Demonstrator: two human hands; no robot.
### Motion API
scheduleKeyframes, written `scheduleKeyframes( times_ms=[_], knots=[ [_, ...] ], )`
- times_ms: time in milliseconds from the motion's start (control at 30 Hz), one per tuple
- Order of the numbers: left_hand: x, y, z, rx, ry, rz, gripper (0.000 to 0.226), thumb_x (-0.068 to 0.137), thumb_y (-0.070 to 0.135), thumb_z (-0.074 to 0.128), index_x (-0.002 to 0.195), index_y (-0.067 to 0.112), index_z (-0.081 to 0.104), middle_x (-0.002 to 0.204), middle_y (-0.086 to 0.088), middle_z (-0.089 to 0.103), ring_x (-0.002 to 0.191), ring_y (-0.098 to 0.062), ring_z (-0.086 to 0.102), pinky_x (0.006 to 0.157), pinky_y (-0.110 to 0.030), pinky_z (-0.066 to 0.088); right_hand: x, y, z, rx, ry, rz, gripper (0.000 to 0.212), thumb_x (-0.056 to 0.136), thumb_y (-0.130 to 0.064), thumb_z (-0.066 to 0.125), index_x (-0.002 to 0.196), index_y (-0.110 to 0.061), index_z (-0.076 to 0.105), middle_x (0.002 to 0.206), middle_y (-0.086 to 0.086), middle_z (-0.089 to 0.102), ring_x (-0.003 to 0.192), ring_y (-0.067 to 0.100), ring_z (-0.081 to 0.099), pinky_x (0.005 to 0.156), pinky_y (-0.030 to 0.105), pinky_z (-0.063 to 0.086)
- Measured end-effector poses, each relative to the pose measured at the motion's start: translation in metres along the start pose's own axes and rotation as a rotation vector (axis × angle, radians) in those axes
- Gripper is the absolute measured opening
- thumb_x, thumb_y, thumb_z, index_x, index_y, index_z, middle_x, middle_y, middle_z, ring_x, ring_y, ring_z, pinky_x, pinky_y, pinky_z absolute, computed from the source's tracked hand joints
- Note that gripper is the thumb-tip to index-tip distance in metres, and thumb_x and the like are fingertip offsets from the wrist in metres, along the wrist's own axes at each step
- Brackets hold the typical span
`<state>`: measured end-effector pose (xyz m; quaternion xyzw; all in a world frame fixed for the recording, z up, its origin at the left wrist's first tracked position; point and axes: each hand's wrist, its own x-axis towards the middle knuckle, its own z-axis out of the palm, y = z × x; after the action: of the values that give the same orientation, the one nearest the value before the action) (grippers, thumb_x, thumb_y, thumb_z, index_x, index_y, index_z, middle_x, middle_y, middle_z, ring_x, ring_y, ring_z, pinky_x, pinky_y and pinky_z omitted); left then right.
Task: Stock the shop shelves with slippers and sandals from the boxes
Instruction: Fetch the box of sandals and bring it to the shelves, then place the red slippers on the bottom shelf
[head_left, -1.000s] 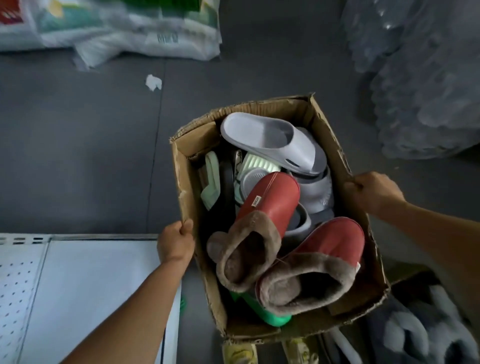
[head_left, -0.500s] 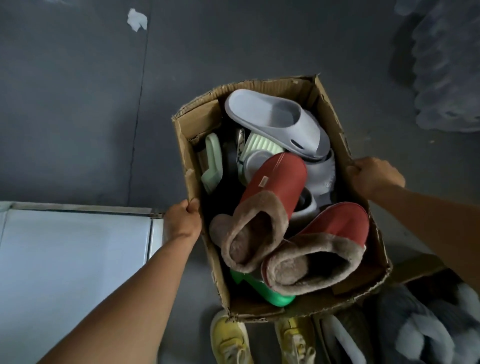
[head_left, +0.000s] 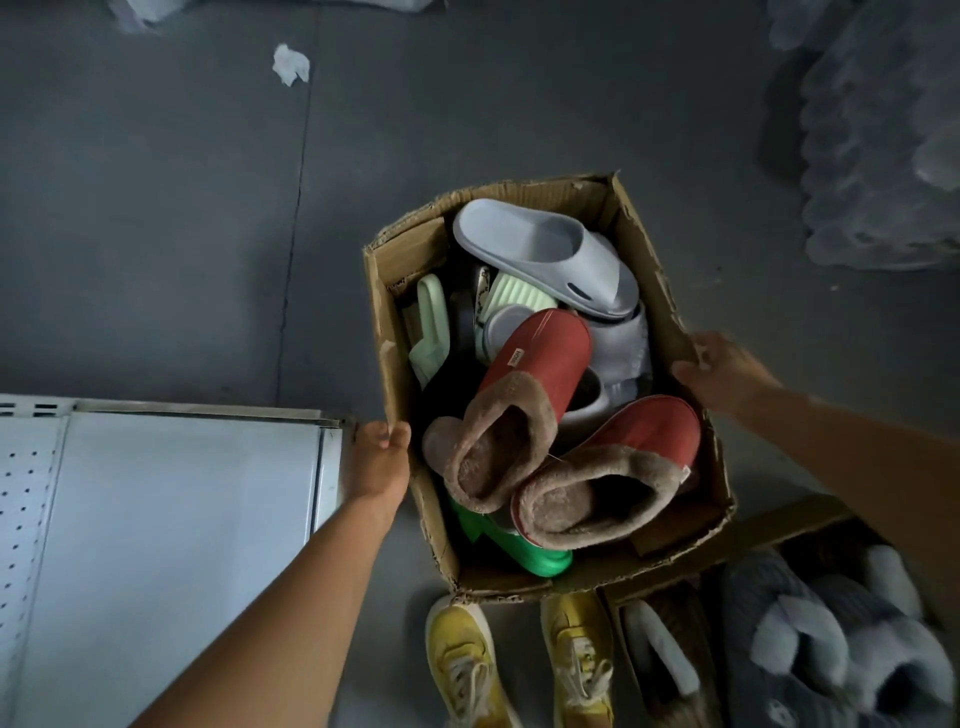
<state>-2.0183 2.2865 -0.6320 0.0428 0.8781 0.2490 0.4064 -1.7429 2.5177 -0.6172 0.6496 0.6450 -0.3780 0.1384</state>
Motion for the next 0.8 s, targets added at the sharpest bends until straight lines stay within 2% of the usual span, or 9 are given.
scheduleKeyframes(
  times_ms=[100,133,233,333,433,533,633,700,800],
  knots=[
    [-0.04,-0.008,0.0,-0.126,0.051,-0.017,0.021,0.098,0.031,0.052,0.078,0.028,0.047,0.082,0.002,0.054,0.09,-0.024,0.058,0.091,-0.058,0.05,-0.033,-0.001,-0.006,0.074,0.064,-0.027,0.047,0.094,-0.026,0.053,0.138,-0.012,0.044,0.135,0.015,0.048,0.116,0.032,0.05,0.093,0.037,0.042],
    [-0.052,-0.012,0.002,-0.179,0.069,-0.029,0.01,0.099,0.031,0.053,0.09,0.026,0.053,0.092,-0.002,0.058,0.093,-0.026,0.06,0.091,-0.055,0.051,-0.043,-0.003,-0.008,0.1,0.063,-0.031,0.044,0.094,-0.026,0.052,0.136,-0.013,0.046,0.132,0.014,0.05,0.109,0.028,0.051,0.088,0.034,0.042],
    [-0.088,-0.022,0.018,-0.356,0.063,-0.13,0.029,0.1,0.028,0.049,0.124,0.01,0.046,0.112,-0.007,0.057,0.089,-0.023,0.061,0.073,-0.038,0.054,-0.06,-0.007,-0.01,0.109,-0.011,-0.078,0.031,0.095,-0.024,0.05,0.122,-0.011,0.054,0.115,0.013,0.058,0.09,0.023,0.05,0.075,0.03,0.038],
    [-0.119,-0.03,0.041,-0.441,-0.016,-0.241,0.025,0.101,0.028,0.048,0.119,0.012,0.046,0.116,-0.013,0.058,0.088,-0.025,0.064,0.064,-0.032,0.053,-0.062,-0.008,-0.005,0.081,-0.115,-0.06,0.029,0.098,-0.029,0.049,0.12,-0.012,0.059,0.111,0.012,0.059,0.095,0.027,0.055,0.078,0.031,0.042],
    [-0.136,-0.037,0.059,-0.632,-0.201,-0.387,0.037,0.097,0.043,0.048,0.124,0.018,0.047,0.117,-0.012,0.063,0.1,-0.026,0.066,0.073,-0.037,0.056,-0.05,-0.005,0.007,0.067,-0.134,-0.039,0.031,0.097,-0.031,0.05,0.117,-0.01,0.062,0.116,0.014,0.06,0.104,0.032,0.057,0.084,0.033,0.043],
    [-0.145,-0.039,0.071,-0.716,-0.368,-0.326,0.054,0.079,0.058,0.056,0.12,0.023,0.053,0.117,-0.005,0.067,0.106,-0.019,0.067,0.08,-0.037,0.056,-0.033,0.002,0.024,0.022,-0.114,-0.055,0.032,0.093,-0.036,0.052,0.114,-0.015,0.062,0.12,0.014,0.06,0.105,0.033,0.058,0.08,0.028,0.04],
    [-0.14,-0.037,0.08,-0.653,-0.415,-0.243,0.058,0.071,0.046,0.073,0.119,0.019,0.056,0.116,-0.007,0.067,0.106,-0.017,0.067,0.083,-0.035,0.057,-0.018,0.011,0.038,-0.022,-0.133,-0.024,0.045,0.089,-0.043,0.055,0.126,-0.019,0.055,0.131,0.018,0.051,0.11,0.038,0.056,0.093,0.038,0.046],
    [-0.134,-0.034,0.083,-0.617,-0.425,-0.238,0.052,0.079,0.033,0.075,0.123,0.015,0.054,0.119,-0.008,0.065,0.105,-0.017,0.066,0.08,-0.03,0.058,-0.014,0.015,0.042,-0.048,-0.145,-0.009,0.052,0.088,-0.049,0.054,0.133,-0.023,0.05,0.138,0.017,0.046,0.118,0.04,0.051,0.1,0.041,0.044],
    [-0.124,-0.033,0.083,-0.59,-0.397,-0.239,0.034,0.088,0.02,0.07,0.118,0.02,0.056,0.122,-0.008,0.065,0.109,-0.022,0.064,0.078,-0.03,0.058,-0.018,0.019,0.04,-0.029,-0.171,0.021,0.053,0.088,-0.057,0.05,0.129,-0.024,0.056,0.133,0.013,0.054,0.114,0.034,0.054,0.097,0.038,0.045]
  ],
)
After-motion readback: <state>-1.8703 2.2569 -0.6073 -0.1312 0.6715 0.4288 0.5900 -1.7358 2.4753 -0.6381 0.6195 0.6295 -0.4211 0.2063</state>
